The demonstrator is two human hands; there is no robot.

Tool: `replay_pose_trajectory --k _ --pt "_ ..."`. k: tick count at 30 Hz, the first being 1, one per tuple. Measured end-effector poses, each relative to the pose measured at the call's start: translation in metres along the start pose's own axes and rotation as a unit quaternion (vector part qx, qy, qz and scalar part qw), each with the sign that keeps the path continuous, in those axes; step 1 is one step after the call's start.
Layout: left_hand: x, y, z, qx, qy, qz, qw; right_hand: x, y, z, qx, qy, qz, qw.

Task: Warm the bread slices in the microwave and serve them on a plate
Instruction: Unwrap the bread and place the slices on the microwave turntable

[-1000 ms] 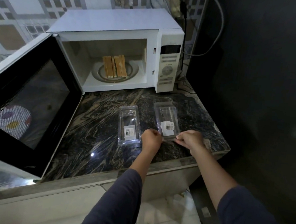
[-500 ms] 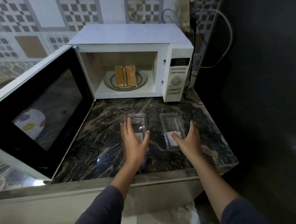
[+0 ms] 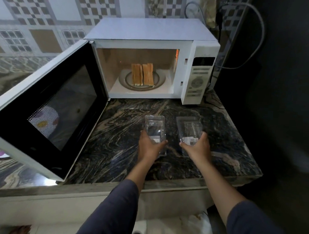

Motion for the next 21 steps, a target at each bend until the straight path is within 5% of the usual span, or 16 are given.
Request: replay_pose_trajectory --k 9,21 --pt "0.036 -0.032 0.013 0.081 0.002 0.017 0.997 0.016 -0.032 -0.022 -0.016 -0.048 0.023 0.998" --pt "-0.009 -0.118 0.129 0.095 0.147 0.128 0.976 -0.021 -0.083 -0.170 -0.127 -0.216 0.064 0.966"
Point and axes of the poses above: each hand's wrist, its own x-axis away from the middle knuckle, its own y-axis out of the palm, z = x × y, the point moved 2 cm from there along -x, towards the middle knuckle, and after that the axes turned 11 degrees about -x, right-handed, at the moved point
